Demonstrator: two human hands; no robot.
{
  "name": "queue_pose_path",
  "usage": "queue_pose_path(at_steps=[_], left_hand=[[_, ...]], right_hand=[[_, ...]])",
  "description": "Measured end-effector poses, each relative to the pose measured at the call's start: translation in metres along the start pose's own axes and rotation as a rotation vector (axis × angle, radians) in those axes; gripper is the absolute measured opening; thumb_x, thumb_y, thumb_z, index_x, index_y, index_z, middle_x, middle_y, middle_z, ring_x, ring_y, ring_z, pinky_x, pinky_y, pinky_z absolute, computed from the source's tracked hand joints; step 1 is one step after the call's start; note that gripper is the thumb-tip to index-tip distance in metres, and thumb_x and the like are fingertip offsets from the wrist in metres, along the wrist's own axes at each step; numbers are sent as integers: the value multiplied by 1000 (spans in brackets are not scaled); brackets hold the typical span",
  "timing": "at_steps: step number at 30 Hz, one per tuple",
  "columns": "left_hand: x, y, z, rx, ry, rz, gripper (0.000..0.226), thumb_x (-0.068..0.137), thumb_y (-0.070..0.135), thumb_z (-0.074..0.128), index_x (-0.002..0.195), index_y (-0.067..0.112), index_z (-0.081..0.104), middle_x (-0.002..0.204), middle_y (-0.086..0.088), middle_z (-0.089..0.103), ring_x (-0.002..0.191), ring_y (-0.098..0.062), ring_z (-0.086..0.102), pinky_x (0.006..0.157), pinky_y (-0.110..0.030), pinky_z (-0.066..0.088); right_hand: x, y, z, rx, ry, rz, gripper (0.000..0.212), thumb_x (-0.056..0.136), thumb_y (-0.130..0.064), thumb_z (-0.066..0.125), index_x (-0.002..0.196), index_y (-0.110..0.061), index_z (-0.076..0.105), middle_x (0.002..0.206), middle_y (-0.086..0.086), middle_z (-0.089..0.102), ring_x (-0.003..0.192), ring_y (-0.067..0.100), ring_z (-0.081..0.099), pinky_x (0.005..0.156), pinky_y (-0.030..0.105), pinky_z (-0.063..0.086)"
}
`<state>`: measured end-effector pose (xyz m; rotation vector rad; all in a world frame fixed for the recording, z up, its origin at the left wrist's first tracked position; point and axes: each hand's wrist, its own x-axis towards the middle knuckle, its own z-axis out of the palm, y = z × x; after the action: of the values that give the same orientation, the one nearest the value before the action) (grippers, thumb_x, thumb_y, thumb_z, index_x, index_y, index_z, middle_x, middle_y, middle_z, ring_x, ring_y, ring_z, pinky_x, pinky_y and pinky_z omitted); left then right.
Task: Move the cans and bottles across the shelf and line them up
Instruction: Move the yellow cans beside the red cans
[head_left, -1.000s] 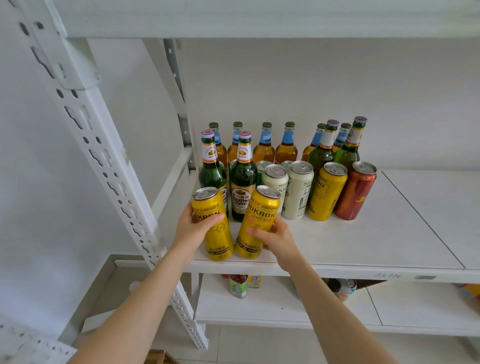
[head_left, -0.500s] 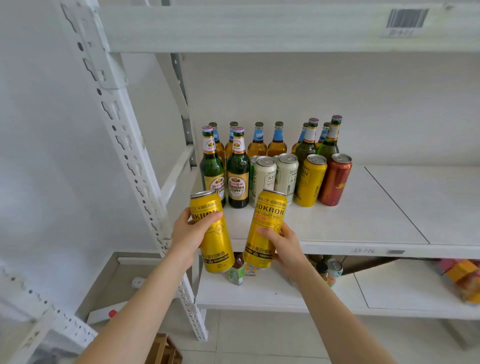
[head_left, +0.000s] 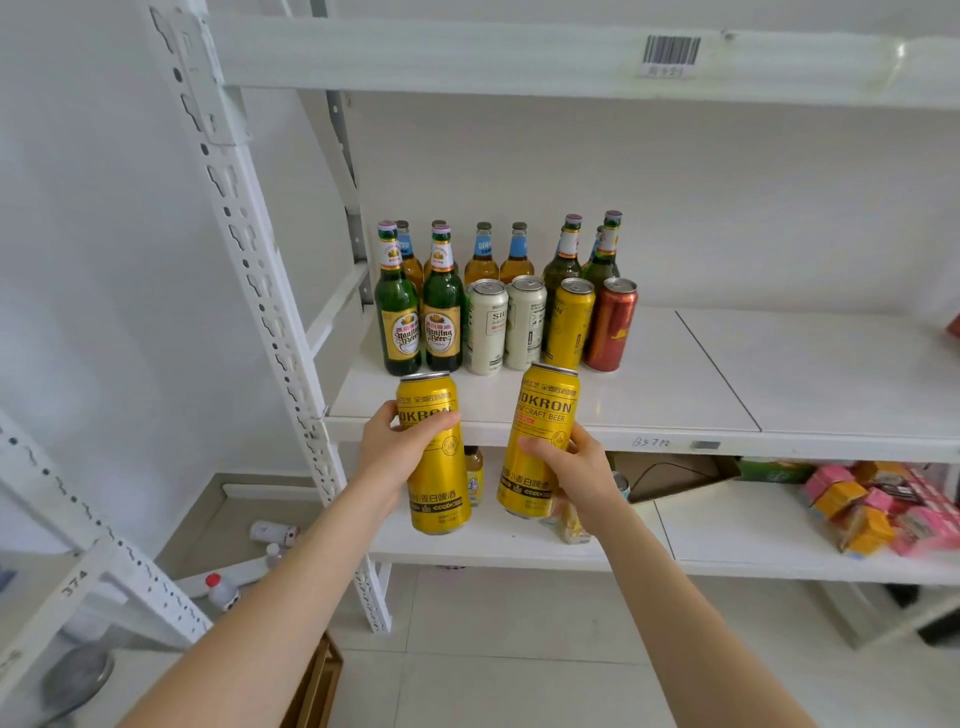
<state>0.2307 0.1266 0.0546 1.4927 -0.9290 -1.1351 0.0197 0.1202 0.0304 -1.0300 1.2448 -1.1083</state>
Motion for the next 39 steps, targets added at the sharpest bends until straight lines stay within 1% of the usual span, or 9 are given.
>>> queue_pose_path(at_steps=[4, 7, 10, 21, 25, 30, 33, 37, 39], left_hand=[[-9, 6, 32, 25, 1, 18, 55, 68, 44, 85, 115, 30, 59, 109, 4, 66, 98, -22, 65, 85, -44, 54], [-15, 9, 61, 50, -3, 26, 45, 67, 45, 85, 102, 36, 59, 108, 5, 66, 99, -20, 64, 88, -45, 53], [-24, 12, 96, 49, -7, 40, 39, 68, 42, 85, 95, 35, 58, 101, 8, 66, 93, -16, 63, 84, -41, 52], [-58, 9, 233, 59, -35, 57, 50, 64, 38, 89, 105, 28, 63, 102, 3, 70, 94, -16, 67, 76, -35, 52], [-52, 14, 276, 87, -68, 71, 54, 60, 42, 90, 105, 29, 63, 105, 2, 71, 97, -18, 67, 88, -44, 55], [-34, 22, 325, 93, -103, 103, 47, 62, 37, 90, 102, 33, 65, 107, 3, 71, 97, -15, 67, 85, -39, 55], [-20, 27, 353, 116, -127, 112, 53, 59, 42, 90, 104, 36, 64, 108, 5, 70, 98, -14, 66, 86, -40, 55], [0, 36, 395, 151, -178, 128, 47, 65, 39, 88, 104, 31, 63, 104, 6, 69, 94, -11, 65, 85, -39, 53], [10, 42, 417, 166, -196, 132, 46, 66, 40, 87, 104, 30, 62, 106, 4, 69, 97, -16, 66, 87, -40, 54]], right_hand=[[-1, -4, -33, -46, 18, -14, 42, 77, -24, 80, 115, -23, 62, 106, -1, 71, 98, 20, 68, 83, 41, 55], [3, -11, -62, -33, 21, -12, 42, 76, -21, 81, 114, -22, 62, 105, -1, 71, 96, 18, 68, 77, 35, 55], [5, -17, -97, -51, 14, -17, 42, 77, -20, 80, 114, -21, 61, 105, 0, 71, 94, 18, 68, 77, 34, 55], [1, -28, -240, -113, 39, -24, 43, 75, -22, 82, 112, -25, 60, 103, -3, 70, 91, 14, 67, 65, 27, 50], [10, -29, -280, -99, 84, -25, 41, 74, -19, 82, 110, -23, 62, 101, -1, 71, 93, 17, 68, 71, 32, 54], [30, -30, -322, -76, 149, -43, 40, 74, -16, 81, 109, -22, 63, 101, 1, 72, 94, 20, 68, 79, 38, 55], [46, -34, -343, -70, 164, -47, 40, 76, -17, 80, 111, -22, 62, 102, 0, 71, 95, 20, 68, 81, 40, 55], [71, -44, -373, -58, 184, -71, 38, 78, -16, 78, 111, -22, 62, 101, -1, 71, 92, 17, 68, 67, 29, 51], [84, -49, -390, -60, 189, -82, 38, 78, -16, 78, 112, -20, 61, 101, 0, 71, 93, 17, 67, 66, 28, 51]])
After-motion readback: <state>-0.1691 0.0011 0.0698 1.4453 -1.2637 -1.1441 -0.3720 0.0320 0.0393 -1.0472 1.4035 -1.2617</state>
